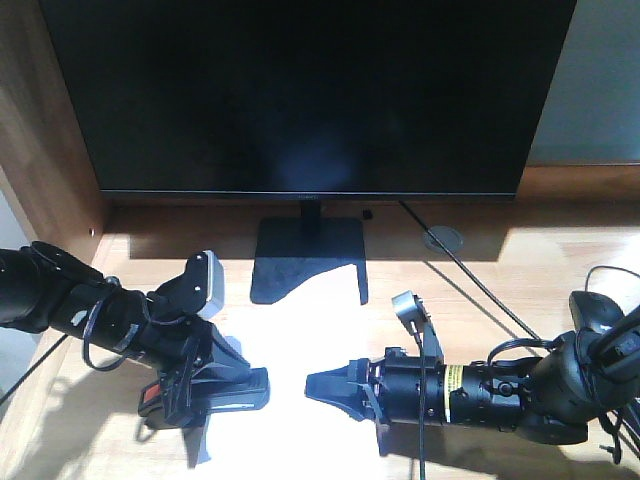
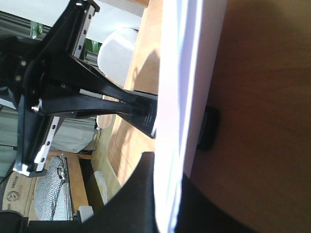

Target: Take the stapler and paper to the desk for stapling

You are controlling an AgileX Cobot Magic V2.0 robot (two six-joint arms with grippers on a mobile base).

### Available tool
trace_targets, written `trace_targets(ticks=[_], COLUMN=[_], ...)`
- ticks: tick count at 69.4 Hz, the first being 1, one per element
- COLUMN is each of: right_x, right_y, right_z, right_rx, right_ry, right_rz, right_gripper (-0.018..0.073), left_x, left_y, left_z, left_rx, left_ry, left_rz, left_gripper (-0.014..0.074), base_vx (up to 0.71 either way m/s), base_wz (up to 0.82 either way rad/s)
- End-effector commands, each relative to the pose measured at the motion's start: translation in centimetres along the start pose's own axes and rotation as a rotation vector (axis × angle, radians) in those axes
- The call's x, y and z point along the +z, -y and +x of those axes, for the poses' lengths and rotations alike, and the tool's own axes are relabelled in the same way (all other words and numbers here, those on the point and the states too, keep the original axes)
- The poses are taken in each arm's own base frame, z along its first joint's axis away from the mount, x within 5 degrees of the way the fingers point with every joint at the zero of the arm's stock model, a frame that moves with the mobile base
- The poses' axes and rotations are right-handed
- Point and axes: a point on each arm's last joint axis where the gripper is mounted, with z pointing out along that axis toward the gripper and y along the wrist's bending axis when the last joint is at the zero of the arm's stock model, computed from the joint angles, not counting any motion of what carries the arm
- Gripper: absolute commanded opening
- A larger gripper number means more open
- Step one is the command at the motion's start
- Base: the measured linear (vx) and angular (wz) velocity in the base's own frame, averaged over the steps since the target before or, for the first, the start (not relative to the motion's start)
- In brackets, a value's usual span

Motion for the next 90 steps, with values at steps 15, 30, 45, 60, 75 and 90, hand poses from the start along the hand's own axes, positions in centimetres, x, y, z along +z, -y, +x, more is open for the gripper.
trace_targets(ticks=[15,30,45,60,75,90], right_x=[-0.2,-0.2,-0.2,-0.2,-0.2,-0.3], right_y=[-1.9,-1.9,-1.9,-1.9,-1.9,-2.1], right_z=[-1.0,-1.0,-1.0,-1.0,-1.0,-1.1], right_rx=[-0.046,-0.046,-0.046,-0.046,-0.046,-0.043], right_ry=[0.05,0.05,0.05,0.05,0.05,0.06], right_rz=[-0.119,-0.119,-0.12,-0.121,-0.122,-0.137], right_gripper=[-0.0002,-0.0002,-0.0002,-0.0002,-0.0002,-0.0002], left_x=[-0.2,-0.2,-0.1,-0.3,-2.6,-5.7], left_y=[0.0,0.0,-0.1,0.2,1.0,2.2], left_z=[-0.2,0.0,0.1,-0.2,-2.4,-5.0], left_rx=[0.044,0.053,0.031,0.03,0.073,0.135], left_ry=[-0.044,-0.061,-0.065,-0.05,-0.007,0.044], left_rz=[0.001,-0.005,-0.007,0.007,-0.042,-0.147], left_gripper=[-0.0006,-0.0006,-0.0006,-0.0006,-0.0006,-0.0006], base_vx=[0.0,0.0,0.0,0.0,0.0,0.0], base_wz=[0.0,0.0,0.0,0.0,0.0,0.0])
